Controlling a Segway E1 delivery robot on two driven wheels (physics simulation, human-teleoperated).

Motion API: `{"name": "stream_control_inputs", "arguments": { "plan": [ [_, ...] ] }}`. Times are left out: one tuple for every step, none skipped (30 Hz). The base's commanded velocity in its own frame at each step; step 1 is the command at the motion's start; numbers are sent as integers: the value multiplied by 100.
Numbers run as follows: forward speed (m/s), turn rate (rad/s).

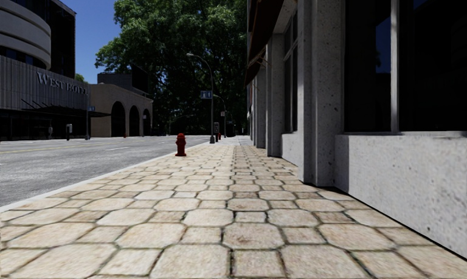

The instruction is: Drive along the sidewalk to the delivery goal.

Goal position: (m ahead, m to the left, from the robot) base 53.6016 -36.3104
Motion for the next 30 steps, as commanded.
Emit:
{"name": "stream_control_inputs", "arguments": {
  "plan": [
    [200, 0],
    [200, 0],
    [200, 0],
    [200, 0],
    [200, 0],
    [200, 0],
    [200, 0],
    [200, 0],
    [200, 0],
    [200, 0],
    [200, 0],
    [200, 0],
    [200, 0],
    [200, 0],
    [200, 0],
    [200, 0],
    [200, 0],
    [200, 0],
    [200, 0],
    [200, 0],
    [200, 0],
    [200, 0],
    [200, 0],
    [200, 0],
    [200, 0],
    [200, 0],
    [200, 0],
    [200, 0],
    [200, 0],
    [200, 0]
  ]
}}
